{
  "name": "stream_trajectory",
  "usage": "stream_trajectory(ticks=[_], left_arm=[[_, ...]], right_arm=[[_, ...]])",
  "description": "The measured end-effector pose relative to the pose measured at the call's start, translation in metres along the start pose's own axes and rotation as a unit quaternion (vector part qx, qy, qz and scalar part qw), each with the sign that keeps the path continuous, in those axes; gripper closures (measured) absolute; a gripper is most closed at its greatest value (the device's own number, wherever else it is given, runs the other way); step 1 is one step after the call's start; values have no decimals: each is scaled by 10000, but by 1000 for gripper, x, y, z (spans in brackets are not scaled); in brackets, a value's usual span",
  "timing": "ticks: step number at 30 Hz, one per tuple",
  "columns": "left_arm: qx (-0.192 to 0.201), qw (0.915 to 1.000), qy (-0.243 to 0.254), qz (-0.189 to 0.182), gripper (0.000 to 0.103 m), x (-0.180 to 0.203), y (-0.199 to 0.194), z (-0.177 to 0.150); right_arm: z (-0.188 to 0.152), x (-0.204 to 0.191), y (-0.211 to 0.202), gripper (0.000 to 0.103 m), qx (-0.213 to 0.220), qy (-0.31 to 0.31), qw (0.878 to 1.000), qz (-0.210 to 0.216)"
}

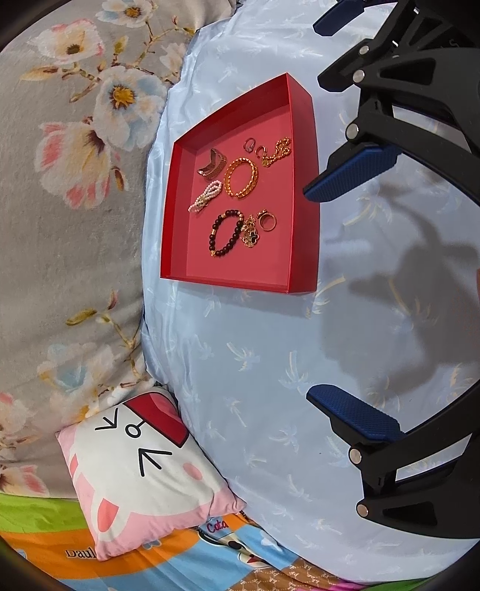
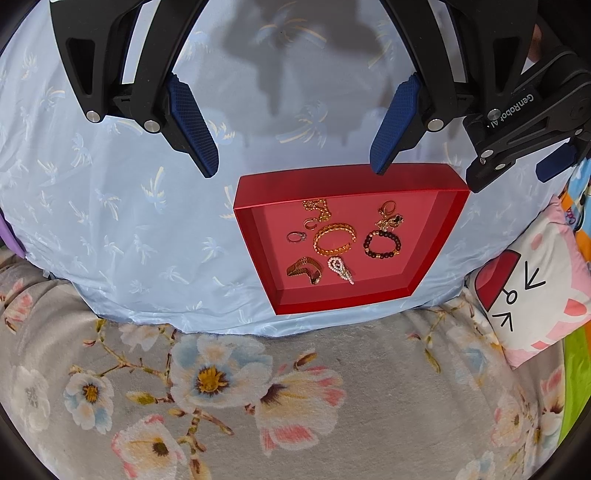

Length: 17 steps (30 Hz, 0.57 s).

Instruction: Organize jewelry

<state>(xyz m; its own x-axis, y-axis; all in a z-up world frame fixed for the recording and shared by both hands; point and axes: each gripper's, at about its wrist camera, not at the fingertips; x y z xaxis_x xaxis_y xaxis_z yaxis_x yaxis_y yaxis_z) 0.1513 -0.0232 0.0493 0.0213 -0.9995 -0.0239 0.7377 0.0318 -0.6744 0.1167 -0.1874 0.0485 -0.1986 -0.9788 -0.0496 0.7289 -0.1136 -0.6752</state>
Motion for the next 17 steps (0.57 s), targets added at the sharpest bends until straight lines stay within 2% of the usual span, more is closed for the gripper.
stream_trajectory(ticks=[11, 17], left_arm=[[-1, 10000, 1, 86, 7, 2, 0, -3], [-28, 10000, 48, -10, 10, 3, 2, -2]], right_arm=[[-2, 0, -1, 21, -6, 6, 10000, 5], [-1, 0, -1, 21, -5, 13, 10000, -5]])
Point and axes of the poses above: each gripper's, at about its wrist camera, not at the fingertips, and y roughly the way its jaws point, x to its right, z to its top, and after that the axes turned 1 degree about -x, right-handed
